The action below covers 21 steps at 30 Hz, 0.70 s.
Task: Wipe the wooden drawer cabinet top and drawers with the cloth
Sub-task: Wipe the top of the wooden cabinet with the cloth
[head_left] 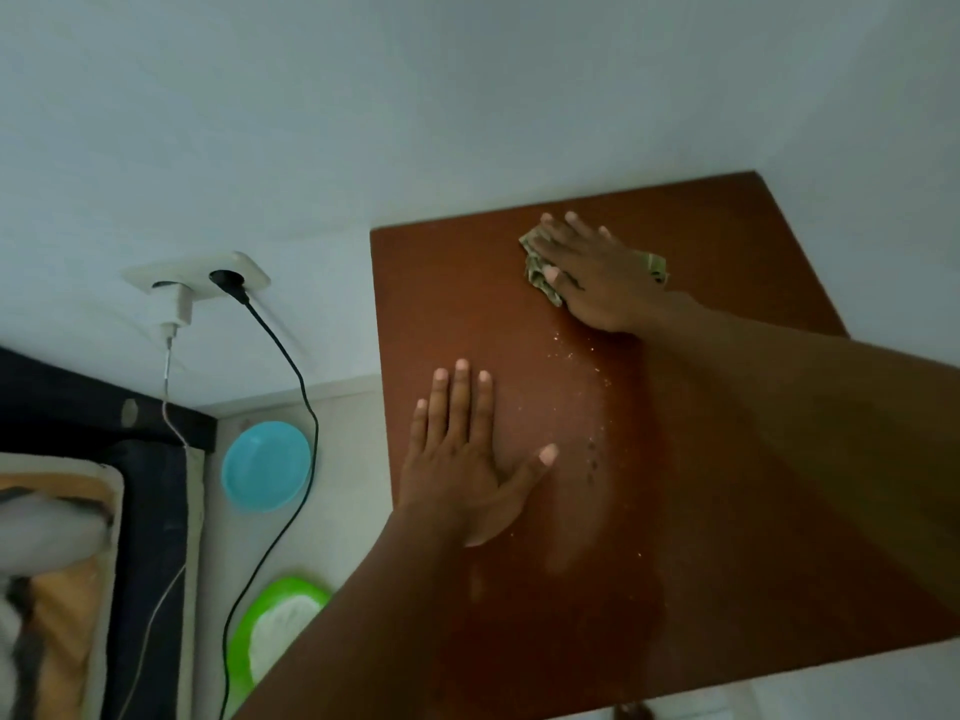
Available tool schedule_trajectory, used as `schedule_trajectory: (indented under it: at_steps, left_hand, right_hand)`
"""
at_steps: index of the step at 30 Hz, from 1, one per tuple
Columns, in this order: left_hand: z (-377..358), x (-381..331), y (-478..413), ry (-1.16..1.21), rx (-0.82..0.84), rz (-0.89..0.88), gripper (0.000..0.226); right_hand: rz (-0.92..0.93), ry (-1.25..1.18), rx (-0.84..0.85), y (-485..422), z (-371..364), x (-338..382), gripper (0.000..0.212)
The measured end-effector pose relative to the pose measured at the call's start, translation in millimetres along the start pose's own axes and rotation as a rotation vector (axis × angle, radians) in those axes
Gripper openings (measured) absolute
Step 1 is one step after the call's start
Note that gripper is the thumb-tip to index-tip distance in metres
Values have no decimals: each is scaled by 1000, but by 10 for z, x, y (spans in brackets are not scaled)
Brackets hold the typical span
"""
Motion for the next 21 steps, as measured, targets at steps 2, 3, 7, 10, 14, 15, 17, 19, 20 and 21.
schedule_trajectory:
  at_steps: [2,3,7,10,14,15,17,19,20,21]
  left_hand:
    - [-3,12,5,16,-1,5,102]
    - [-5,18,2,23,-1,4,102]
    - [10,35,-16,38,0,-2,101]
    - [9,46,-25,56,14,-7,101]
    - [-10,42,-12,44,-16,-12,102]
    - [-8,41,-17,40,-20,-8,102]
    - [1,41,-18,25,-29,5,103]
    - [3,29,-8,15,-35,11,105]
    - [7,22,-10,11,-37,10,106]
    - [8,14,-9,5,-38,11,107]
  right_hand:
    - [44,27,-20,144,-88,52,53]
    - [68,37,-13,257,-127,76,55]
    - [115,79,-22,988,-354,143,59]
    - [121,86,-5,1629,-550,243,56]
    - [150,109,-9,2506,-802,398,55]
    - [176,110,-4,2721,-858,449,55]
    - [210,87,-13,3090,-958,535,55]
    - [208,20,-77,3384,-1059,559,53]
    - [198,-31,-123,3523,-1108,566,52]
    - [187,-94,-162,3664,-1163,578,52]
Point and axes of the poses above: each hand's wrist, its own y-axis away from the middle knuckle, its own z-axis out of the back of the hand, x = y × z, the point moved 6 cm from there along -y, towards the middle knuckle, and after that the axes turned 7 degrees about -z, right-handed, at the moved point
